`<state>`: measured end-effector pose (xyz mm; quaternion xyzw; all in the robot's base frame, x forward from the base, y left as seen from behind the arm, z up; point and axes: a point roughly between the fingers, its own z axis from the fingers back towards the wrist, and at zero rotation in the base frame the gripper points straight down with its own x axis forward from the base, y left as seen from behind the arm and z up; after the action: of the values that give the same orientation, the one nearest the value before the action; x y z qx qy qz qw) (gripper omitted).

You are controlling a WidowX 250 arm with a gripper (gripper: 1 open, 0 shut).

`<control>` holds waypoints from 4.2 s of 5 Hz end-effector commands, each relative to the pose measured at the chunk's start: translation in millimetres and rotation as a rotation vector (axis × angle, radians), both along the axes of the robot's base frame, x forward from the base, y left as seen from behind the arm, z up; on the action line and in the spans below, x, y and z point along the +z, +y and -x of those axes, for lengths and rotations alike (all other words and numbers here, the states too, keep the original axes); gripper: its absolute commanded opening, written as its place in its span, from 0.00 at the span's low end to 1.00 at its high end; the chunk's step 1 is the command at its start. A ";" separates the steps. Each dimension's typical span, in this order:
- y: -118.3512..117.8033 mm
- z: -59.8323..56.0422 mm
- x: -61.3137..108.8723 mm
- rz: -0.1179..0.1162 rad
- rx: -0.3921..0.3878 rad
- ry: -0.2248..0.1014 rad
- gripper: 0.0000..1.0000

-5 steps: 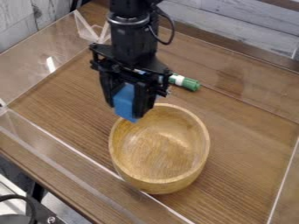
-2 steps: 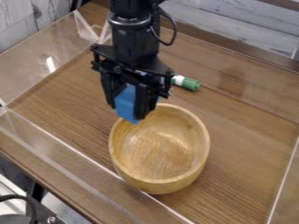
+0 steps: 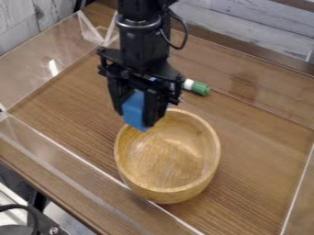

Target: Put the blue block in the brown bowl

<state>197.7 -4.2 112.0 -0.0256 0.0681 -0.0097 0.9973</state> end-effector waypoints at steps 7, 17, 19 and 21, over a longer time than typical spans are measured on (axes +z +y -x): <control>-15.8 2.4 10.4 0.018 -0.028 -0.057 0.00; -34.3 8.2 8.1 0.064 -0.012 -0.078 0.00; -36.2 9.8 7.1 0.073 -0.012 -0.081 0.00; -37.6 11.1 6.4 0.079 -0.006 -0.085 0.00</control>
<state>183.4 -40.0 110.0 -0.0623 0.0471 -0.0109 0.9969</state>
